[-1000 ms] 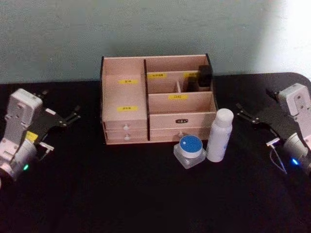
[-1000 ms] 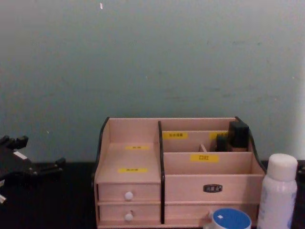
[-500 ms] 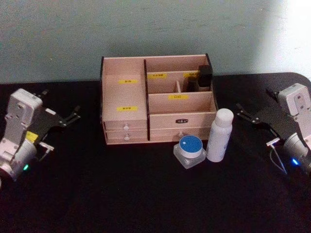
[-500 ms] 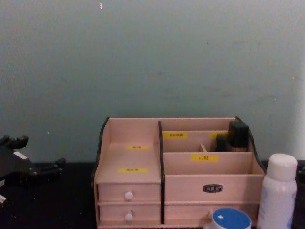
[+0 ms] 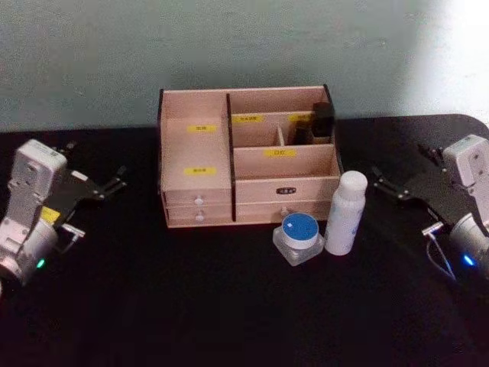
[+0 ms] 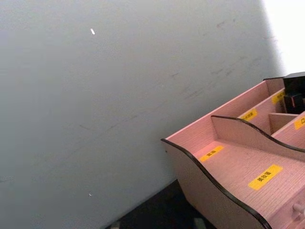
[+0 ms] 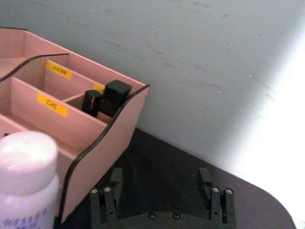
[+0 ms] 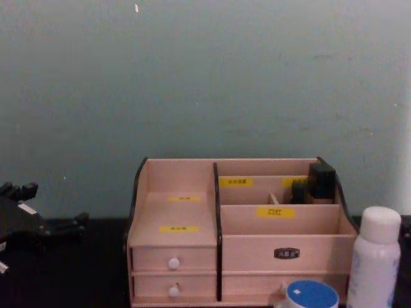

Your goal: Pick up the facial cleanser and watermelon frost from the table and place them into the tiered storage box.

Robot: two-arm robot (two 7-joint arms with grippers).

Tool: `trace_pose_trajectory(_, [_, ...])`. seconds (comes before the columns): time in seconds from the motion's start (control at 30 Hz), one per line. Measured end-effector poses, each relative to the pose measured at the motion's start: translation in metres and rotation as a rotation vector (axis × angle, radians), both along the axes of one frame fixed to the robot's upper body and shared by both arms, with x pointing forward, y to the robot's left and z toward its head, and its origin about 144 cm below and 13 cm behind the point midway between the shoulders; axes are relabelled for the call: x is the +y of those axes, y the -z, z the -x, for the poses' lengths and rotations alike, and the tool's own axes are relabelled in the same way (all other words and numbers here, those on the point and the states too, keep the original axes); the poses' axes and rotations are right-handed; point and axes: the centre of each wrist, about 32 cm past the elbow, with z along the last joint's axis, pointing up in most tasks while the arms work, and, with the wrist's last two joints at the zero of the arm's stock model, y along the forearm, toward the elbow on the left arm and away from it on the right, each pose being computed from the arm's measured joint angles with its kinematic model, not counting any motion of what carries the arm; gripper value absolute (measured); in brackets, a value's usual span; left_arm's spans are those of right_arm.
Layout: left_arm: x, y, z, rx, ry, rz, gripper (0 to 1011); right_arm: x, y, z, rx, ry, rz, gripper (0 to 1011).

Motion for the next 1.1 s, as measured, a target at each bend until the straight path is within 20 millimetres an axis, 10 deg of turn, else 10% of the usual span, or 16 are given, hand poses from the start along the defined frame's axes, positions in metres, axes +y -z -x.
trace_pose_trajectory(1.1, [0.000,0.000,0.000,0.000,0.000,0.000,1001,-0.021,-0.023,0.075,0.212,-0.243,-0.163,1003])
